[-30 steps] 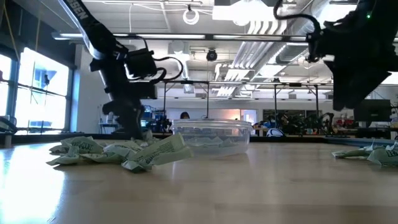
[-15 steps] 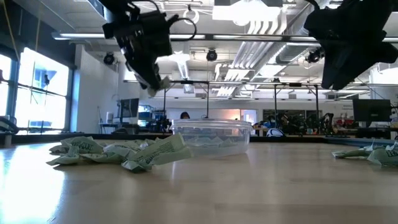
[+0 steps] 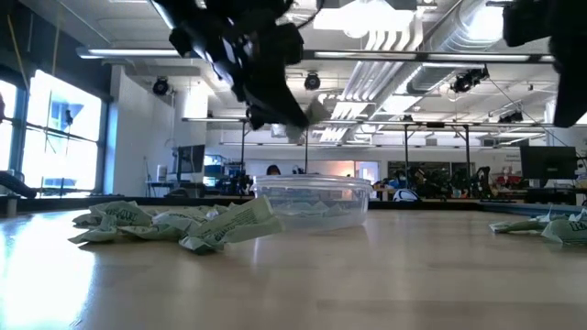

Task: Pick and place Stevia / Truvia into bins
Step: Put the stevia packet into the transparent bin

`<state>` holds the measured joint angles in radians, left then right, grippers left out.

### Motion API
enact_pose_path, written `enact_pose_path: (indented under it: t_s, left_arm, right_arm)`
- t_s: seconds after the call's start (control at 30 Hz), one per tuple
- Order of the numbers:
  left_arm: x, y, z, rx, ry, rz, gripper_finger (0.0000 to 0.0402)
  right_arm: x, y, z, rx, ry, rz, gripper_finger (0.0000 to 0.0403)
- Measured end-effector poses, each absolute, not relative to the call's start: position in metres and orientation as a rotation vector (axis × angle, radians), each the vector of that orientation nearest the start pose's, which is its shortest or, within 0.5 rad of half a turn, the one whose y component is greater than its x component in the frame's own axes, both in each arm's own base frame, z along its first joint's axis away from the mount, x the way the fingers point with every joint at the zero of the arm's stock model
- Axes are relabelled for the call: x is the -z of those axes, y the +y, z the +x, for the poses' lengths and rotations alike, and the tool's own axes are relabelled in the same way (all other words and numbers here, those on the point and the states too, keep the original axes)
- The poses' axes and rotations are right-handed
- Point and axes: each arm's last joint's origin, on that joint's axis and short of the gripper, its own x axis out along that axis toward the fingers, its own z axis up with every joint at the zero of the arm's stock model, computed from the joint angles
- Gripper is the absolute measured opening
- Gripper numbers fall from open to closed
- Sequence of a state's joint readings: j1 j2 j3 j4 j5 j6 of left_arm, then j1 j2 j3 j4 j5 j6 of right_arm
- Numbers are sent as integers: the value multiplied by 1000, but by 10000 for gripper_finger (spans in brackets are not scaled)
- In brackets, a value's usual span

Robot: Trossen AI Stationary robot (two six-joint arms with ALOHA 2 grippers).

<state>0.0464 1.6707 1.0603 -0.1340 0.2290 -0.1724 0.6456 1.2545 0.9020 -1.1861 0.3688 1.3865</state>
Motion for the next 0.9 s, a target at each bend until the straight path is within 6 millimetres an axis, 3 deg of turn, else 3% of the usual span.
enact_pose_path:
  t_s: [0.17, 0.3, 0.43, 0.53, 0.63, 0.7, 0.8, 0.9]
  left_arm:
    - [-181, 8, 360, 54, 842, -419, 89]
    - [-174, 7, 363, -2, 862, -529, 145]
    - [-203, 8, 366, -24, 848, -580, 191]
    - [-235, 8, 360, 6, 866, -491, 208]
    - [-254, 8, 349, -1, 938, -393, 207]
    - [-255, 9, 338, -39, 1016, -365, 199]
    - [-247, 16, 322, -109, 1106, -368, 183]
    - [-235, 19, 310, -156, 1143, -419, 170]
  right_arm:
    - [-232, 115, 145, 641, 1153, 270, 140]
    - [-232, 116, 140, 628, 1172, 191, 140]
    - [-233, 115, 139, 586, 1197, 113, 140]
    - [-232, 113, 139, 537, 1234, 23, 140]
    - [-224, 106, 140, 472, 1316, -36, 140]
    - [-210, 96, 141, 414, 1388, 27, 140]
    - [-187, 76, 146, 373, 1431, 277, 140]
    - [-186, 59, 156, 390, 1346, 533, 140]
